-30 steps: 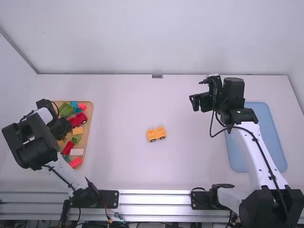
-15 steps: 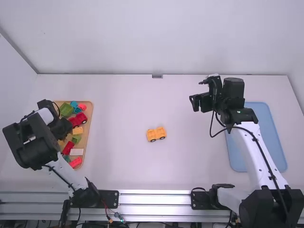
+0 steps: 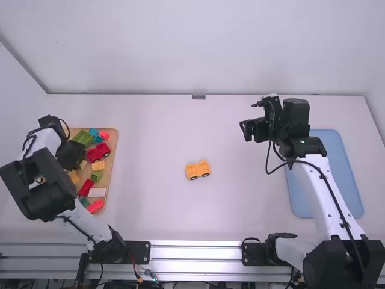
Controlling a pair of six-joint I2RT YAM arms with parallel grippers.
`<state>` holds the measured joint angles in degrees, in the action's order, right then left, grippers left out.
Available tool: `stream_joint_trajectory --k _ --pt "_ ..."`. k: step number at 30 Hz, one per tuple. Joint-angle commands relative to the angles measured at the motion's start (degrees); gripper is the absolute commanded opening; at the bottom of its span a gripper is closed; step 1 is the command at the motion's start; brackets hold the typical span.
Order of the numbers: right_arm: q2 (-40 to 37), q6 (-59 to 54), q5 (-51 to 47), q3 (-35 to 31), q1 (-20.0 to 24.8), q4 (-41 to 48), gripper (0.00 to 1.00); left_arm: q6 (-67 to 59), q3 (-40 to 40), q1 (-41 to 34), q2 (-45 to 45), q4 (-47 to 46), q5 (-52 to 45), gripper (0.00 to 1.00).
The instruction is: Assemble lego blocks to make yellow taxi
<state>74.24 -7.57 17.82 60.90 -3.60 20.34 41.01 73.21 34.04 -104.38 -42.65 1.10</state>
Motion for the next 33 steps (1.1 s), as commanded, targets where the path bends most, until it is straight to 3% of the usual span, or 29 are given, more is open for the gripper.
stream_joint_trajectory --k 1,6,14,17,22,33 --pt "0.35 0.26 0.39 2.08 -0.22 0.11 0.98 7.26 -2.14 -3.08 7.34 -0.63 -3.06 0.02" --pt "0.35 0.26 0.39 2.08 -0.22 0.33 0.98 18.25 -7.58 -11.26 14.64 -1.62 -3.56 0.02" --pt "0.35 0.28 0.39 2.08 -0.22 0.35 0.98 28.94 -9.9 -27.52 15.67 -3.17 -6.1 0.02" --pt "0.35 0.28 0.39 2.08 -0.33 0.33 0.98 45.51 -9.9 -36.44 13.75 -3.85 -1.51 0.02" --pt "0.35 0.28 0.66 2.08 -0.31 0.57 0.98 53.86 -9.9 -45.72 9.88 -0.2 0.0 0.02" --pt "0.35 0.26 1.81 2.08 -0.22 0.92 0.98 69.88 -9.84 -54.49 -0.5 5.68 -1.86 0.02"
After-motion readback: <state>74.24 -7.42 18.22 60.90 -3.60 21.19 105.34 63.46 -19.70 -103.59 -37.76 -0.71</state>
